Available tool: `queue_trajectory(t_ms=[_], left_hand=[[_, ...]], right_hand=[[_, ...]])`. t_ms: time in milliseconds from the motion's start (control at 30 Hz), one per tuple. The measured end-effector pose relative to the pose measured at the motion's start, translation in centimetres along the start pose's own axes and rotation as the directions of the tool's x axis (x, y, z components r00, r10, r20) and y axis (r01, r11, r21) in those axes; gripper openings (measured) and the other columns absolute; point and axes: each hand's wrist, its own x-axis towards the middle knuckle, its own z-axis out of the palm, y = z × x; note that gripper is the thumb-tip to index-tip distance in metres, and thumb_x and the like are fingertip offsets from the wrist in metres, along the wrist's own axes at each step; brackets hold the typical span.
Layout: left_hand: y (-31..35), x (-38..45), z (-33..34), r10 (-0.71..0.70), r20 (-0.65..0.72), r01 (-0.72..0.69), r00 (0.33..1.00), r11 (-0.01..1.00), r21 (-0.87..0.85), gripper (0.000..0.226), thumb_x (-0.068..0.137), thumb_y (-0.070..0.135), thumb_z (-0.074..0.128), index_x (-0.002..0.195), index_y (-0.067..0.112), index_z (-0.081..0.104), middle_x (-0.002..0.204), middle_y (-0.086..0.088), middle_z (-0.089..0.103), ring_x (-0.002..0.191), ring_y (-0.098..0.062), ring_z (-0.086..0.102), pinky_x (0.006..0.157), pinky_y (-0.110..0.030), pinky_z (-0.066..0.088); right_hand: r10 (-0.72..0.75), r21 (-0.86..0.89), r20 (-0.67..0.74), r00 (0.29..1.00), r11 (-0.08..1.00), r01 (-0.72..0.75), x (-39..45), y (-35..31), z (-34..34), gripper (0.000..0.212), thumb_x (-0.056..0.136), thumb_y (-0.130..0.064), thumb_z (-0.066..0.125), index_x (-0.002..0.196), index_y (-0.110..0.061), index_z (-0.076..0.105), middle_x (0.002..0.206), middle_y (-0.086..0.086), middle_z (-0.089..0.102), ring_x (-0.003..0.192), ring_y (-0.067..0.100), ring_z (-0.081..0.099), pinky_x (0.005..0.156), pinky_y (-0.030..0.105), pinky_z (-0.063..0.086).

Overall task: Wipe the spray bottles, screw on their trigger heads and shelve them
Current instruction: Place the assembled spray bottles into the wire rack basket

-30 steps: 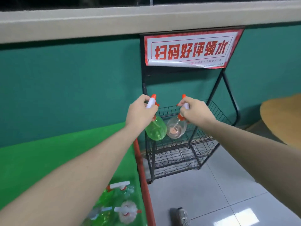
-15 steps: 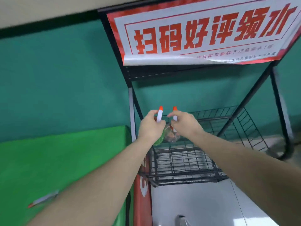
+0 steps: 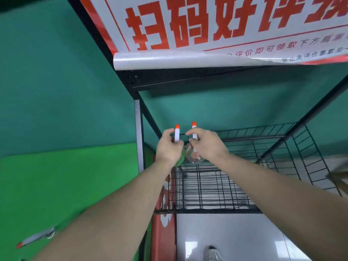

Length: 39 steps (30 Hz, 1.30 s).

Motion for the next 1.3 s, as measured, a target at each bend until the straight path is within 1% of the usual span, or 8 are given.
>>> queue_trajectory(t_ms=[200,333,433,700,867,933,1067,1300], left_hand=[[-0.2,0.9,-0.1,-0.045,-0.011,0.044,0.999,0.998,-0.037,0.048,0.1,0.011,0.058,0.145,0.021,0.046,0.087,-0.003,0.059,0.072,-0.021,0.056,0.067,-0.039,0.053],[0.0,0.6,-0.6,-0.063,0.008,0.063,0.998,0.998,-0.003,0.052,0.102,0.014,0.057,0.15,0.021,0.039,0.086,-0.001,0.055,0.064,-0.014,0.052,0.055,-0.024,0.044],[0.2,0.0,-1.1,-0.057,0.0,0.057,0.998,0.998,0.021,0.056,0.102,0.015,0.059,0.153,0.021,0.037,0.09,0.001,0.055,0.067,-0.01,0.051,0.055,-0.022,0.041],[0.5,-4.4,-3.5,0.065,0.031,-0.066,0.997,0.998,0.023,0.054,0.102,0.014,0.059,0.153,0.02,0.042,0.117,0.001,0.059,0.069,-0.005,0.05,0.046,-0.006,0.04],[-1.3,-9.5,-6.9,0.2,0.012,-0.199,0.98,0.978,-0.069,0.017,0.099,0.016,0.065,0.111,0.027,0.066,0.111,0.01,0.064,0.111,-0.018,0.064,0.094,-0.027,0.05],[-3.0,-11.6,-8.9,0.201,0.026,-0.196,0.979,0.973,-0.12,0.019,0.097,0.011,0.062,0.107,0.028,0.064,0.099,0.009,0.063,0.097,-0.021,0.066,0.093,-0.042,0.057],[-8.1,-15.0,-13.9,0.224,0.037,-0.221,0.974,0.973,-0.06,0.021,0.097,0.011,0.061,0.113,0.024,0.061,0.088,0.004,0.06,0.074,-0.017,0.059,0.07,-0.03,0.049],[-21.0,-19.4,-24.9,0.075,-0.054,-0.065,0.996,0.984,0.166,0.03,0.099,0.02,0.062,0.129,0.02,0.057,0.06,0.004,0.049,0.038,-0.003,0.036,0.048,-0.026,0.031]], right_hand=[[-0.004,0.0,0.003,1.0,1.0,0.004,0.3,0.2,-0.5,0.031,0.101,-0.026,0.055,0.129,-0.037,0.065,0.085,0.0,0.067,0.039,0.006,0.047,0.04,0.015,0.036],[-0.012,-0.027,0.007,1.0,1.0,0.012,-0.5,0.1,-1.0,0.035,0.101,-0.026,0.056,0.133,-0.035,0.063,0.103,0.002,0.072,0.031,0.003,0.042,0.036,0.012,0.031],[-0.015,-0.021,-0.001,1.0,1.0,0.015,-1.7,-0.2,-1.6,0.036,0.101,-0.024,0.055,0.135,-0.032,0.062,0.083,-0.006,0.064,0.029,0.0,0.043,0.035,0.011,0.03],[-0.057,-0.07,-0.118,0.991,0.996,0.049,-6.0,-1.7,-2.3,0.037,0.098,-0.032,0.059,0.136,-0.031,0.057,0.132,0.0,0.056,0.068,0.008,0.055,0.059,0.02,0.038],[-0.129,-0.001,-0.128,0.983,0.992,0.13,-10.5,-5.3,-0.7,0.03,0.098,-0.03,0.058,0.128,-0.031,0.062,0.121,-0.004,0.063,0.086,0.014,0.061,0.079,0.028,0.048],[-0.174,0.0,-0.122,0.977,0.985,0.175,-12.6,-7.3,0.9,0.028,0.097,-0.028,0.058,0.124,-0.031,0.063,0.117,-0.006,0.066,0.079,0.014,0.064,0.08,0.03,0.053],[-0.265,-0.01,-0.109,0.958,0.964,0.266,-16.5,-11.3,6.3,0.027,0.095,-0.025,0.057,0.121,-0.031,0.064,0.108,-0.009,0.069,0.055,0.001,0.052,0.068,0.025,0.044],[-0.304,-0.14,0.259,0.917,0.927,0.347,-20.3,-16.0,18.6,0.034,0.096,-0.032,0.059,0.13,-0.029,0.06,0.117,-0.006,0.069,0.084,0.012,0.063,0.084,0.027,0.046]])
